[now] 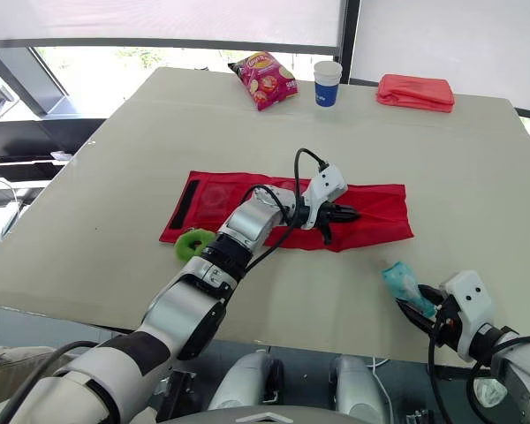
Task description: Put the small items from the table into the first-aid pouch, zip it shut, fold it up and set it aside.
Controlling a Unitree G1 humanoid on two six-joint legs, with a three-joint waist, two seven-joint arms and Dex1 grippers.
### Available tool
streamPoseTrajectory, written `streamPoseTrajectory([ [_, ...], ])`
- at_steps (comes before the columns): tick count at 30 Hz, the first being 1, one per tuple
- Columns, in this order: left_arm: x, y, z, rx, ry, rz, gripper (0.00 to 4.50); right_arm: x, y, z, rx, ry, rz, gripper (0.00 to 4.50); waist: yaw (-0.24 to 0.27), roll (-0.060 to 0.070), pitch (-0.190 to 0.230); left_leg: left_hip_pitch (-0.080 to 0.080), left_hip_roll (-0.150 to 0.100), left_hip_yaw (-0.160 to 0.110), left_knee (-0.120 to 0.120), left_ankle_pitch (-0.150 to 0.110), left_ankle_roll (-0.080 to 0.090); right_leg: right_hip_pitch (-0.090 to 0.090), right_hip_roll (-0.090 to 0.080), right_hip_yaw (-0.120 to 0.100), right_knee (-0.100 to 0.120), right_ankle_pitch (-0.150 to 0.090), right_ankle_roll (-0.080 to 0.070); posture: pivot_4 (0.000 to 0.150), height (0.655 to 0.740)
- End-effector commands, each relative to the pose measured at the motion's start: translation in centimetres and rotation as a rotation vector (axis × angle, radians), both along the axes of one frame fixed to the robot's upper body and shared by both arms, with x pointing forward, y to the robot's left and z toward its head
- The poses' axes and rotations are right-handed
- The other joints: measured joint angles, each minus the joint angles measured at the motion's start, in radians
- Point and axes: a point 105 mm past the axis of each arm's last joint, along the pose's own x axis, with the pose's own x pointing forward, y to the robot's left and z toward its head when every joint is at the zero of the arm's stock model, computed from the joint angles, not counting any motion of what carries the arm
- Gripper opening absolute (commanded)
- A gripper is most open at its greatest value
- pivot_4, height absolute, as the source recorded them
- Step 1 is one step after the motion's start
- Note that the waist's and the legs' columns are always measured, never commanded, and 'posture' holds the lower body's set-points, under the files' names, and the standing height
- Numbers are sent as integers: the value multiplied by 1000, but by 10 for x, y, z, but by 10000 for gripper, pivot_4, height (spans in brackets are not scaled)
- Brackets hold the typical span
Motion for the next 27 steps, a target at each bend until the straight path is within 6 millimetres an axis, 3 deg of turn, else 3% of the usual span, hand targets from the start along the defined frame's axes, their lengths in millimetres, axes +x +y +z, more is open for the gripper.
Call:
streamPoseTrajectory([
  [1, -5, -15, 19, -33, -60, -48, 0, -12, 8, 17, 12, -30, 7, 5780, 2, 0, 0, 0, 0, 0, 0, 0, 0, 0, 0, 0, 0, 0, 0, 1500, 7400],
  [2, -5, -16, 19, -34, -60, -52, 0, -14, 10, 20, 29, -31, 7, 1523, 1, 0, 0, 0, 0, -1, 0, 0, 0, 0, 0, -1, 0, 0, 0, 1500, 7400],
  [3, -6, -17, 19, -35, -61, -57, 0, -17, 17, 24, 69, -24, 8, 790, -1, 0, 0, 0, 0, -1, 0, 0, 0, 0, 0, -1, 0, 0, 0, 1500, 7400],
  [6, -8, -20, 18, -24, -73, -76, 0, -10, 47, 50, 235, -81, -16, 746, -7, 0, 0, 0, 1, 0, 0, 0, 0, 0, 0, 0, 0, 0, 0, 1500, 7400],
  [8, -10, -23, 18, -23, -79, -87, 0, 3, 56, 55, 223, -98, -48, 742, -12, 0, 0, 1, 2, 1, 1, 0, 0, 0, 0, 0, 0, 0, 0, 1500, 7400],
  [14, -20, -36, 26, -68, -76, -131, 0, 55, 57, 38, 157, -31, -270, 737, 2, -1, 0, -1, 0, 0, 0, 0, 0, -1, -1, 0, 1, 0, -1, 1500, 7400],
  [21, -30, -39, 35, -105, -64, -172, 0, 81, 52, 25, 95, 37, -392, 734, -2, 0, 0, -2, 0, 1, 0, -1, 2, -1, -1, 0, -1, 2, 3, 1500, 7400],
  [27, -34, -37, 22, -74, -32, -170, 0, 112, 59, 35, 244, 15, -447, 732, -6, 0, 0, 0, 0, 1, 0, -1, 1, 0, 0, 1, 1, 2, 3, 1500, 7400],
])
